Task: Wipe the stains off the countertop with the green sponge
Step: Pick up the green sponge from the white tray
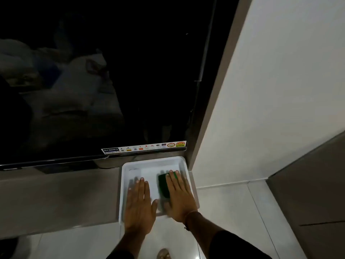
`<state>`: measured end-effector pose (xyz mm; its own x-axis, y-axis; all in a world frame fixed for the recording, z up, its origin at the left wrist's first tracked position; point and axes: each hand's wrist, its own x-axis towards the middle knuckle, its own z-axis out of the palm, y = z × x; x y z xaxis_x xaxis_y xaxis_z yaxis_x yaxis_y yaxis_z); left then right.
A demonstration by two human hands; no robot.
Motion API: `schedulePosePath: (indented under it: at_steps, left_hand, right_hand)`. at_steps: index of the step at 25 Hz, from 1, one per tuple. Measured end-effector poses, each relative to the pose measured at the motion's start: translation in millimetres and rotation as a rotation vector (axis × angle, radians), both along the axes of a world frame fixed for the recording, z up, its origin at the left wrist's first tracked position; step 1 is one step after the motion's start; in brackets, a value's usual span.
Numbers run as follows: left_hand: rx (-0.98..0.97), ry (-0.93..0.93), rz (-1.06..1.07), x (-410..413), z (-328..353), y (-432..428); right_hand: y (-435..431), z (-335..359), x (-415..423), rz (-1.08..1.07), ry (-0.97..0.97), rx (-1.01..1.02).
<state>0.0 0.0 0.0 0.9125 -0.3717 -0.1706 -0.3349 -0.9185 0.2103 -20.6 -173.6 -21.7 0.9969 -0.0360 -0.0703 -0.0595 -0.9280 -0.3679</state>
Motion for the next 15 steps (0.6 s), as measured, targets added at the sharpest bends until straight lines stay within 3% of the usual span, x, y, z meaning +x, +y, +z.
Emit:
schedulePosePath:
  at_steps: [7, 15]
  left_hand:
    - [-0.015, 0.001, -0.004, 37.3, -25.9, 19.9]
    - [-0.032, 0.029, -0.007, 37.5, -22.7, 10.6]
  right_hand:
    - [5.2, -31.8, 48.8, 0.142, 0.228, -0.174]
    - [9.2, -43.9, 43.7, 0.109, 0.111, -0.213]
